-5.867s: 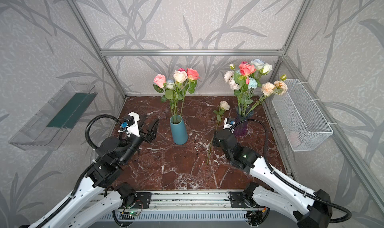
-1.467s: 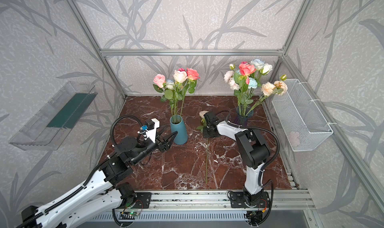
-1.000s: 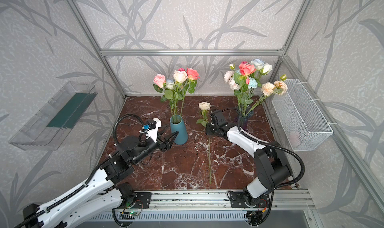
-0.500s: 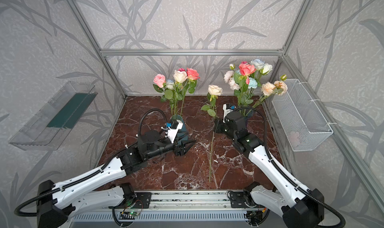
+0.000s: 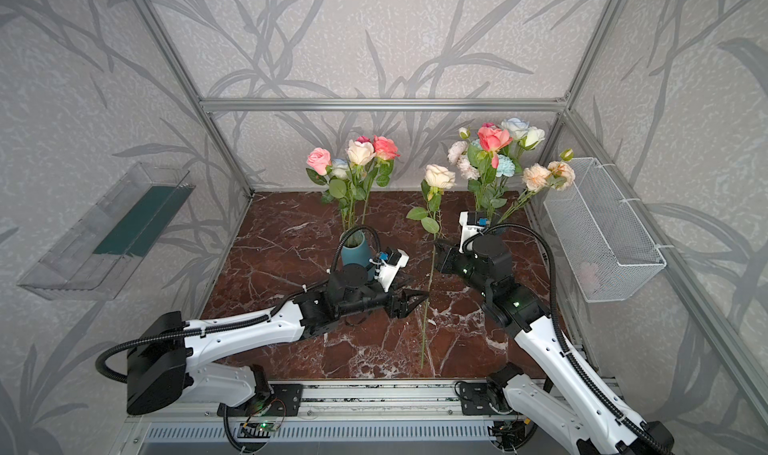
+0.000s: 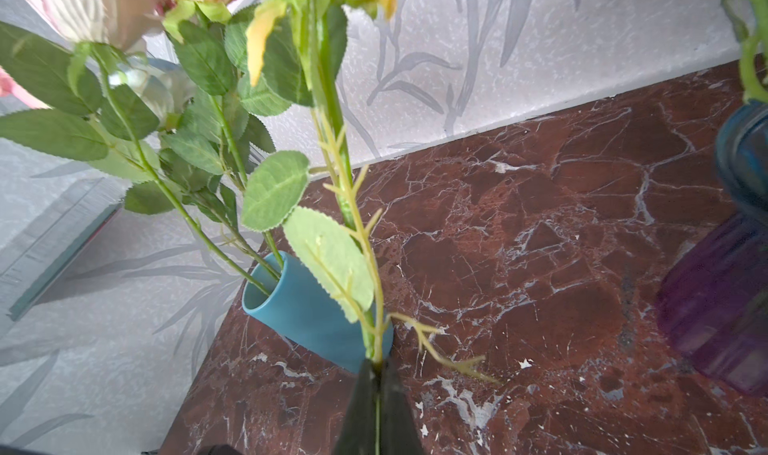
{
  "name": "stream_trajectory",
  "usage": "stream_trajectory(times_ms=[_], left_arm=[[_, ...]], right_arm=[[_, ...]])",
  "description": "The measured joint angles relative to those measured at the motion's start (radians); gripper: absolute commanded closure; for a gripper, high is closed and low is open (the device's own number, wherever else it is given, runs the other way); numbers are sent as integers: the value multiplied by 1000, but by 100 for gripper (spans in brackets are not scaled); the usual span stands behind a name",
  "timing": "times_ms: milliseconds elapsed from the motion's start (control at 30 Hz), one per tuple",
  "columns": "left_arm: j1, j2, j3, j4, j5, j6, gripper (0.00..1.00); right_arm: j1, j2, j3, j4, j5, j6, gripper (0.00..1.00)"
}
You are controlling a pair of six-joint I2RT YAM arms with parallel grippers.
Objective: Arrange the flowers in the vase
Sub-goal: 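Pass the white rose stem from right gripper to left gripper above the cup, then lift and lower the white rose into the teal cup with left while right withdraws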
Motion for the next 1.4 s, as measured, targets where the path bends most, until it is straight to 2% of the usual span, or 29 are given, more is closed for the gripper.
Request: stream_trajectory(times_ms=[100,267,333,467,500,600,633,733,900,1033,1133,1333,1400], left_arm=[[-1,34,11,47,2,-11,39],[-1,78,44,82,12,-21,68],[-2,86,54,94,13,-25,83],[-4,87,62,97,10,-31,100],[0,87,62,94,8,-30,100],[0,85,66,88,-1,-23,100],[0,82,70,80,-3,-17,100],[-1,48,92,19,-24,21,100],[-1,-90,151,-108,-115,140,100],[-1,-226,216,-138,-254,321,100],[-1,-283,262,-104,-356,476,100],[40,-256,304,53,-493,739,100],[77,-220,304,86,-515,785,100]], right_arm=[[1,-20,-3,0,-7,13,100],[6,-37,-8,5,-21,38,100],[9,-42,-9,7,-28,51,100],[12,-57,-9,20,-35,67,100],[12,-64,-9,20,-36,69,100],[13,-79,-9,23,-43,80,64],[13,-86,-10,24,-43,82,58],[17,-124,-16,22,-39,83,50],[18,-240,-33,16,2,82,49],[18,-329,-92,21,29,94,49],[18,-335,-142,21,34,112,49],[18,-305,-169,16,29,130,49],[18,-299,-169,17,25,132,49]])
